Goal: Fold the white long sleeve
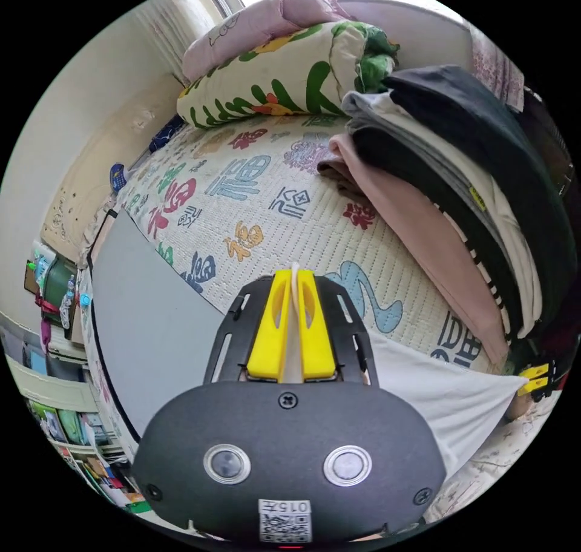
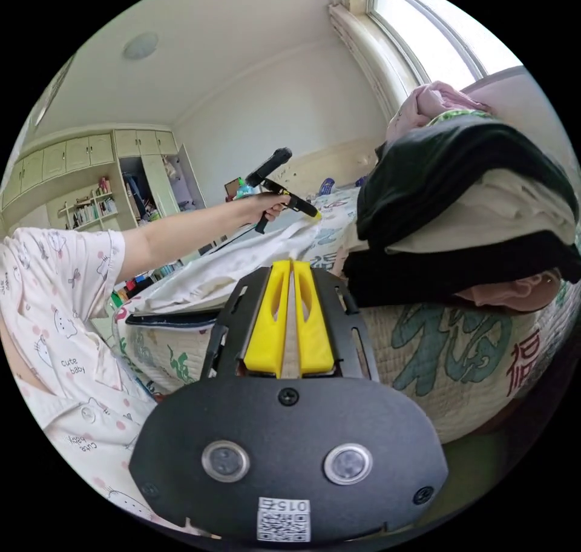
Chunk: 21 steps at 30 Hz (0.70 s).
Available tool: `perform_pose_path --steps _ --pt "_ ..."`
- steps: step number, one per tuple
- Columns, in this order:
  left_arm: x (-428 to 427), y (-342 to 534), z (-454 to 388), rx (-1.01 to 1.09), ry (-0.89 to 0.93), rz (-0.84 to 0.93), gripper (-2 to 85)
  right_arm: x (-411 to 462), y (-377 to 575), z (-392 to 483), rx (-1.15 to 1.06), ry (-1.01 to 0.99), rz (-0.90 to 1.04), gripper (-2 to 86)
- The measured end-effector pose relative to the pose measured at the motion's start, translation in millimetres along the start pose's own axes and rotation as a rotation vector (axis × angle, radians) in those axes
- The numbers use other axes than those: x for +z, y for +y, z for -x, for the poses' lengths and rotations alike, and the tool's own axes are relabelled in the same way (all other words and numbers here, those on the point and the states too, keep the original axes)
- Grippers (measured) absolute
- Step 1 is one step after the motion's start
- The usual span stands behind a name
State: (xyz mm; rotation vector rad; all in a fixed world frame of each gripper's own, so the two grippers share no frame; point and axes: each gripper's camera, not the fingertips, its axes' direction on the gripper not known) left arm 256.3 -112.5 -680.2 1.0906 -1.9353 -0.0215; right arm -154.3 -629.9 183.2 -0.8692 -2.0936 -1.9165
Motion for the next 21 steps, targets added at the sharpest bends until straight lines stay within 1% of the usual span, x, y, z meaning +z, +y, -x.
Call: perform_pose_path --steps 3,5,7,9,11,12,14,15,17,18,20,21 --pt "-30 9 -6 -0.058 0.045 -0.138 0.8 -34 -10 11 -0.022 0.08 -0.097 0.1" --pt "-65 19 -9 -0.111 0.112 -0.28 0.7 -67 -25 25 -0.054 0.129 -0.192 0.1" --pt "-97 32 -10 -0.129 0.159 -0.384 0.7 -92 -37 42 -0.092 0.144 -0.27 0.1" --pt "-130 52 -5 -0.145 0.197 -0.481 0.7 -113 -48 66 -0.146 0.119 -0.333 0.1" --pt "-166 92 12 -0.181 0.264 -0.598 0.7 -125 -58 107 -0.251 -0.002 -0.365 0.1" --pt "-173 105 18 -0.191 0.279 -0.622 0.7 -125 -59 118 -0.282 -0.05 -0.359 0.1" --pt "-191 163 43 -0.23 0.3 -0.688 0.7 -108 -64 159 -0.39 -0.296 -0.291 0.0" --pt "-192 179 51 -0.243 0.298 -0.698 0.8 -100 -64 169 -0.404 -0.355 -0.27 0.1" --pt "-187 248 81 -0.302 0.275 -0.716 0.8 -53 -60 207 -0.429 -0.541 -0.157 0.1" --pt "-183 266 88 -0.318 0.267 -0.712 0.8 -39 -58 217 -0.429 -0.577 -0.118 0.1" --pt "-157 336 116 -0.381 0.256 -0.664 0.9 23 -39 258 -0.439 -0.686 0.034 0.1" --pt "-147 352 121 -0.394 0.253 -0.646 0.9 38 -33 268 -0.439 -0.705 0.07 0.1"
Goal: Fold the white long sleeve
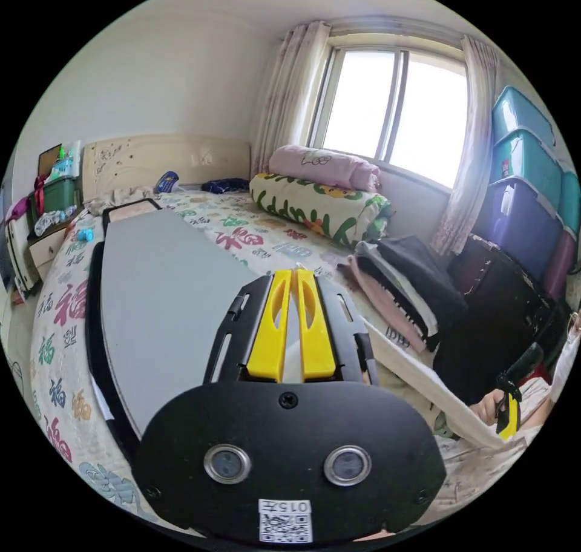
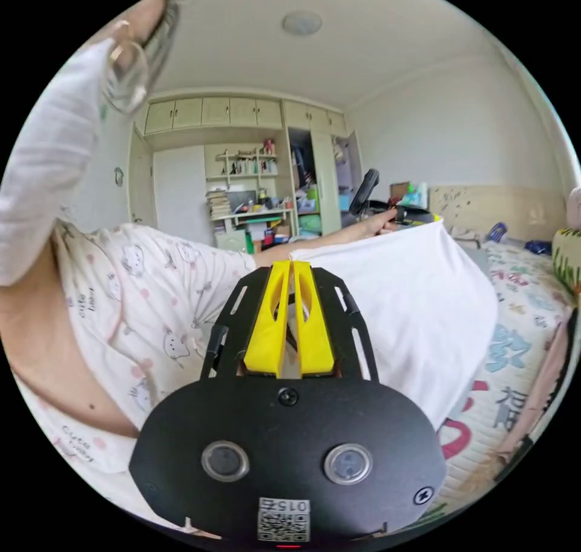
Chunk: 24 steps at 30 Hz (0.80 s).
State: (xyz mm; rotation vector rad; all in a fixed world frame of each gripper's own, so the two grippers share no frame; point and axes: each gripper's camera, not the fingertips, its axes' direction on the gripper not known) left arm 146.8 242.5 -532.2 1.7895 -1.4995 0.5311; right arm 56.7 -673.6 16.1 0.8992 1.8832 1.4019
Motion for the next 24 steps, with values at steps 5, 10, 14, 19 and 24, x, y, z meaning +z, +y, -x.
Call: perform_pose_path --steps 5,10,14,19,24 --pt "37 127 87 -0.124 -0.159 0.266 0.9 146 34 -10 0.108 -0.076 0.267 0.2" --pt "53 176 86 -0.118 -0.127 0.25 0.9 210 56 -18 0.201 -0.127 0.391 0.1" --pt "62 189 59 -0.006 -0.2 0.283 0.9 218 49 -11 0.177 -0.179 0.342 0.1" --pt "80 211 31 0.105 -0.275 0.348 0.9 247 45 -3 0.145 -0.179 0.384 0.5" --pt "120 238 12 0.177 -0.292 0.449 1.3 281 52 2 0.139 -0.123 0.44 2.2"
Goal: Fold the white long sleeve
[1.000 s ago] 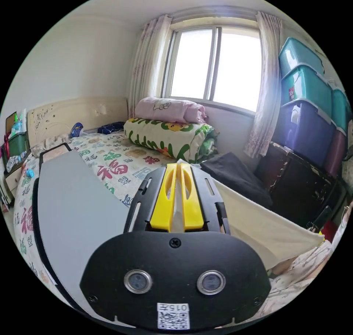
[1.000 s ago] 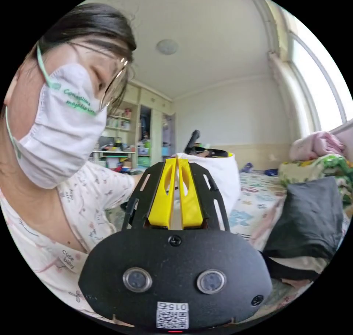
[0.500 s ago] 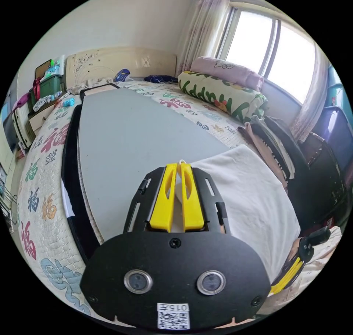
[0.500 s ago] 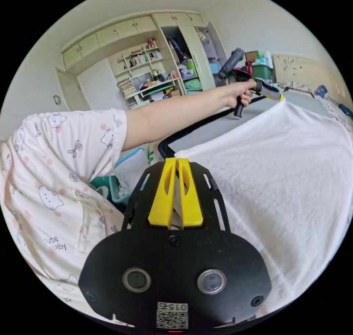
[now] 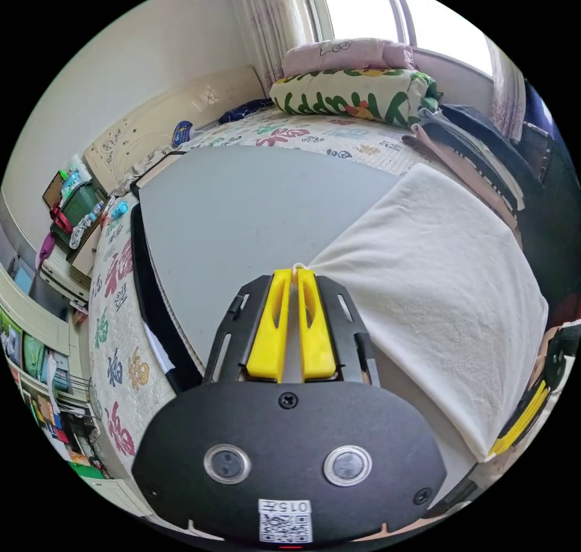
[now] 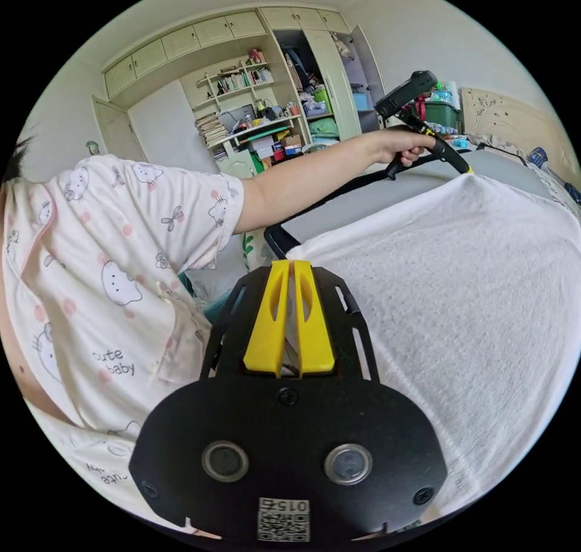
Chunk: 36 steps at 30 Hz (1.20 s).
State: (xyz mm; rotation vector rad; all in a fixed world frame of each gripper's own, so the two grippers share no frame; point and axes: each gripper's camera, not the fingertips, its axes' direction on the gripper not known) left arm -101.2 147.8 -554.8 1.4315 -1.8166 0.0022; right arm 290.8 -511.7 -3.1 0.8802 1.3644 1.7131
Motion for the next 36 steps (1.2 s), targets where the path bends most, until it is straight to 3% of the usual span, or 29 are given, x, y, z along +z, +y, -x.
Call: perform_pose_path --steps 7,15,17,20,23,26,36 --pt "22 22 -40 0.129 -0.056 0.015 3.6 -8 -7 14 -0.071 -0.22 0.068 6.9" --pt "22 49 5 -0.089 0.12 -0.144 7.9 -111 -51 24 -0.131 0.282 -0.063 8.8" --pt "17 55 16 -0.133 0.232 -0.22 11.4 -137 -73 6 -0.08 0.473 -0.095 10.9" --pt "36 56 28 -0.148 0.454 -0.217 16.6 -159 -98 -50 0.067 0.567 -0.099 13.2" --pt "68 53 33 -0.147 0.598 -0.144 19.1 -185 -110 -139 0.333 0.428 -0.17 13.6" --pt "94 52 41 -0.195 0.596 -0.091 19.8 -194 -113 -217 0.538 0.352 -0.155 13.9" --pt "132 44 63 -0.245 0.675 -0.037 20.4 -151 -151 -309 0.673 0.265 0.051 13.5"
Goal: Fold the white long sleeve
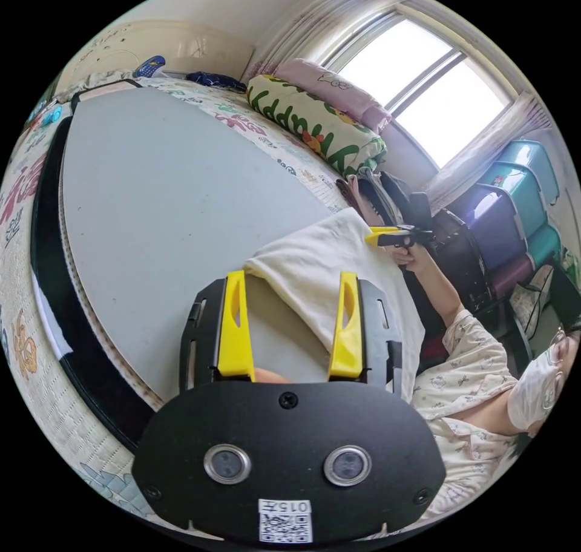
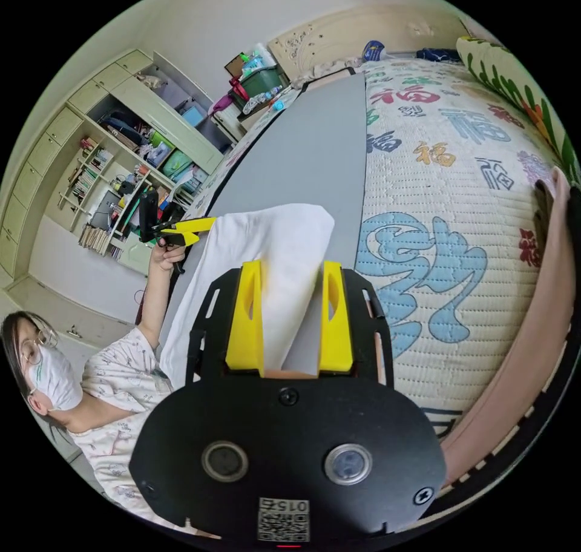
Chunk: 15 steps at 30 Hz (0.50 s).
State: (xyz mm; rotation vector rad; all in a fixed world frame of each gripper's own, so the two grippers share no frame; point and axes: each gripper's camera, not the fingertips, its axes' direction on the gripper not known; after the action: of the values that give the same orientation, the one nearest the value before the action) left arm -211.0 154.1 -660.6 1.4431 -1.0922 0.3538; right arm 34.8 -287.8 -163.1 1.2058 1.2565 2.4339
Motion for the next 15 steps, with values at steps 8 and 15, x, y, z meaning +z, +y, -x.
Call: perform_pose_path --steps 8,15 --pt "-17 -15 30 -0.063 0.067 -0.01 13.9 22 -29 11 0.0 -0.092 0.032 10.3" --pt "-27 -35 27 -0.045 0.102 0.072 6.3 8 -5 23 0.001 -0.107 -0.015 8.6"
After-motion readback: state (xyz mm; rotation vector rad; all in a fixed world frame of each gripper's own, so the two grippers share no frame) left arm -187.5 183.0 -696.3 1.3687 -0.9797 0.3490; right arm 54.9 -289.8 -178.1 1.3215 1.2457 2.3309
